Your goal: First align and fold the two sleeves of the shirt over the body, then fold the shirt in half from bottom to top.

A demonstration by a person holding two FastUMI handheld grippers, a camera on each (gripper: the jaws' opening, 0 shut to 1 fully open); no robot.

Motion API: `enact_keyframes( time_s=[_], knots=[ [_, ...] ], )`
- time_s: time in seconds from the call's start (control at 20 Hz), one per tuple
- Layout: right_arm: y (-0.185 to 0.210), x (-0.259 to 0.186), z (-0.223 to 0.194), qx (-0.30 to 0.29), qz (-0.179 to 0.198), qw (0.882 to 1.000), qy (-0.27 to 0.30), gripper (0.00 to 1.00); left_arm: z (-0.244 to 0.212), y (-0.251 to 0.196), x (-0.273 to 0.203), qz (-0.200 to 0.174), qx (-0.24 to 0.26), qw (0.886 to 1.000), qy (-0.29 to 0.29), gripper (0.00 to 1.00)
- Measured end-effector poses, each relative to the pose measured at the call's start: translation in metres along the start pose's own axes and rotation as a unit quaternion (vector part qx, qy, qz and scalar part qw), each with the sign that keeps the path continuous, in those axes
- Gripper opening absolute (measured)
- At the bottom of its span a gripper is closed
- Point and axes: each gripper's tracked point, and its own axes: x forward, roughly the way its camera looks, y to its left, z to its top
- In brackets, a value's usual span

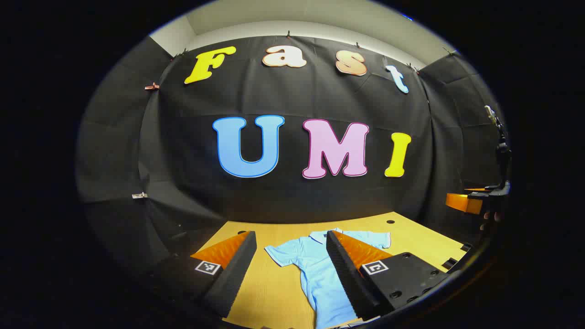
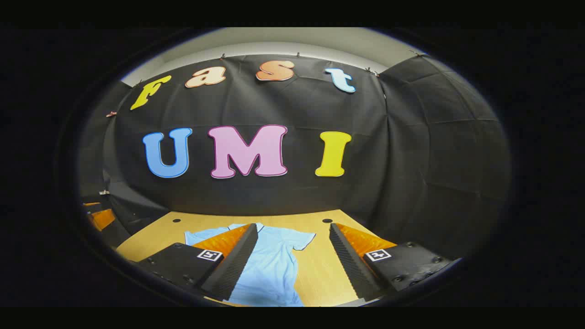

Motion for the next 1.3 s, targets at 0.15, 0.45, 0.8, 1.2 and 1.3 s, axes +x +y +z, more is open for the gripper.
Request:
enact_keyframes(
  time_s=[0.15, 0.45, 0.8, 1.2, 1.3],
  knots=[
    [-0.002, 0.010, -0.002, 0.000, -0.001, 1.000, 0.009, 0.97, 0.000, 0.000, 0.010, 0.006, -0.002, 1.000, 0.007, 0.96],
    [-0.009, 0.034, -0.006, 0.006, -0.002, 1.000, 0.022, 0.97, 0.007, 0.001, 0.032, 0.020, -0.001, 1.000, 0.013, 0.96],
    [-0.015, 0.060, -0.012, -0.001, 0.007, 0.999, 0.033, 0.97, 0.009, -0.008, 0.048, 0.026, 0.000, 1.000, 0.015, 0.96],
    [-0.024, 0.121, -0.033, -0.005, 0.009, 0.997, 0.071, 0.98, 0.011, -0.014, 0.065, 0.015, 0.011, 0.999, 0.031, 0.96],
    [-0.025, 0.147, -0.044, -0.016, 0.011, 0.996, 0.089, 0.97, 0.014, -0.015, 0.072, 0.014, 0.015, 0.999, 0.034, 0.96]
  ],
)
